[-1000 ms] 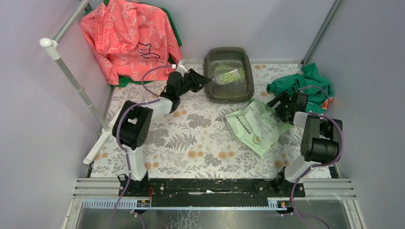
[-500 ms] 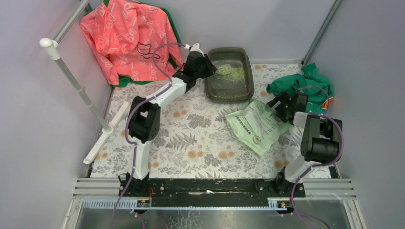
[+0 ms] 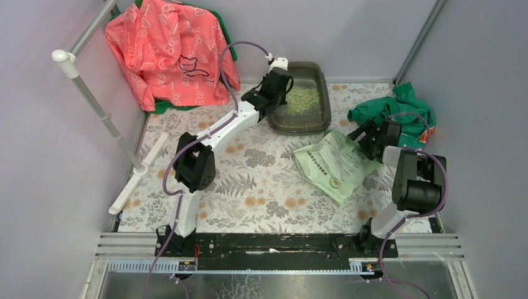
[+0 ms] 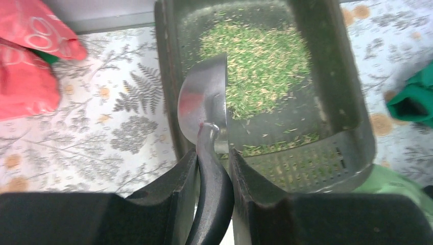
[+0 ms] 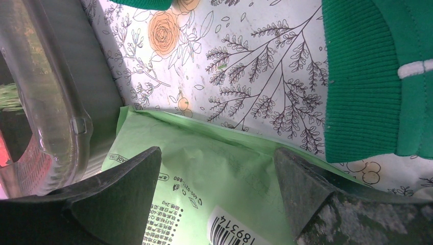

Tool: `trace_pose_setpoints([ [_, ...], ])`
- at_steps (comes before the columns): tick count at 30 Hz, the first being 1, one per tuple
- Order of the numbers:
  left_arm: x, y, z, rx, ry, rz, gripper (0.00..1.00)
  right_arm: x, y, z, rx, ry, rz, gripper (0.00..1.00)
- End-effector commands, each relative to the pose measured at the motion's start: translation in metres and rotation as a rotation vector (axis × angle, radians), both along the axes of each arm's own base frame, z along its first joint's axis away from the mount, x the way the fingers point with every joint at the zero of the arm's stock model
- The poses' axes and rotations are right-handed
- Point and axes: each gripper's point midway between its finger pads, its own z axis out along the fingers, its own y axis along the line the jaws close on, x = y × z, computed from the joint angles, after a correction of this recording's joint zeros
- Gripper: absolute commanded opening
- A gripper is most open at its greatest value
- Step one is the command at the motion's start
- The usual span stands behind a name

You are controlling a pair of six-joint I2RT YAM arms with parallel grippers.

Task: Fill the litter box with clean litter
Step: Pour the cat litter into the litter box.

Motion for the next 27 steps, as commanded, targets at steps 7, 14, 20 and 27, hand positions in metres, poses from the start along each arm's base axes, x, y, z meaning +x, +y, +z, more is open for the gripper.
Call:
trace_pose_setpoints([
  [7, -0.017, 0.005, 0.037, 0.349, -0.171, 0.039, 0.0, -0.041, 0.029, -0.044, 0.094, 0.199, 0.063, 0.9],
  [14, -0.032, -0.009, 0.046, 0.469, -0.223, 0.002, 0.0, -0.041, 0.029, -0.044, 0.095, 0.2, 0.063, 0.89],
  [20, -0.073, -0.012, 0.092, 0.218, -0.241, -0.038, 0.0, -0.041, 0.029, -0.043, 0.095, 0.199, 0.062, 0.9],
  [27, -0.162, 0.019, 0.088, -0.126, -0.069, -0.146, 0.0, -0.042, 0.028, -0.044, 0.091, 0.198, 0.061, 0.9],
])
